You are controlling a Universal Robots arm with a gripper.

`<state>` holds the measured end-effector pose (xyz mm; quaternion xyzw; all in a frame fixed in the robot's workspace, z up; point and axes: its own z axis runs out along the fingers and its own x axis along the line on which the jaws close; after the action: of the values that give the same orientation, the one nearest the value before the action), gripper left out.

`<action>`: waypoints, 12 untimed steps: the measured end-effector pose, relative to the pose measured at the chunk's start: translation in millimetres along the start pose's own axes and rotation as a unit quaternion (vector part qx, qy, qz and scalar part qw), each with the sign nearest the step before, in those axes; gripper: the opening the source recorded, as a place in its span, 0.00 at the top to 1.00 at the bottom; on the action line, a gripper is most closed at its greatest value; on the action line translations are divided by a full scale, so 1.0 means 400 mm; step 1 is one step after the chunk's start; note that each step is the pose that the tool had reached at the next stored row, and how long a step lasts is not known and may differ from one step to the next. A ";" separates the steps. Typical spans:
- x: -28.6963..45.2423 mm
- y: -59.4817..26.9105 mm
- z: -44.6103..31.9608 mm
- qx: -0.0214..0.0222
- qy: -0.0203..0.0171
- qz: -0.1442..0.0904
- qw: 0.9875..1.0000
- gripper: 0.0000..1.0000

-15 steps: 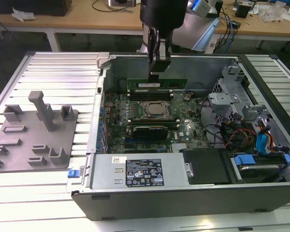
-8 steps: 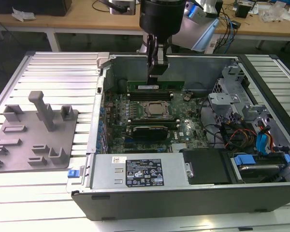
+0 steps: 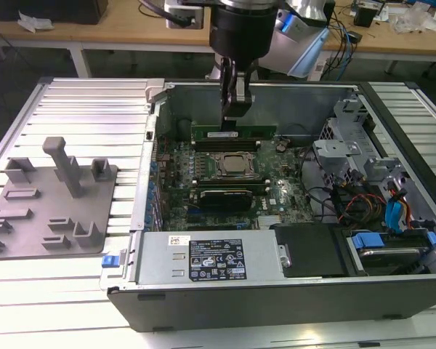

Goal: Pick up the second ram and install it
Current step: 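Pick up the second ram and move it above second insertion slot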

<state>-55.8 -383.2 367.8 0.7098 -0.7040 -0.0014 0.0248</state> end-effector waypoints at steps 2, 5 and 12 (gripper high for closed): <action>-0.015 0.000 0.007 0.000 0.003 0.000 1.000 0.91; -0.040 -0.001 0.020 0.000 0.007 0.000 1.000 0.91; -0.052 -0.008 0.064 0.000 0.016 0.005 1.000 0.91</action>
<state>-53.9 -363.4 341.4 0.7060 -0.7072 0.0100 0.0365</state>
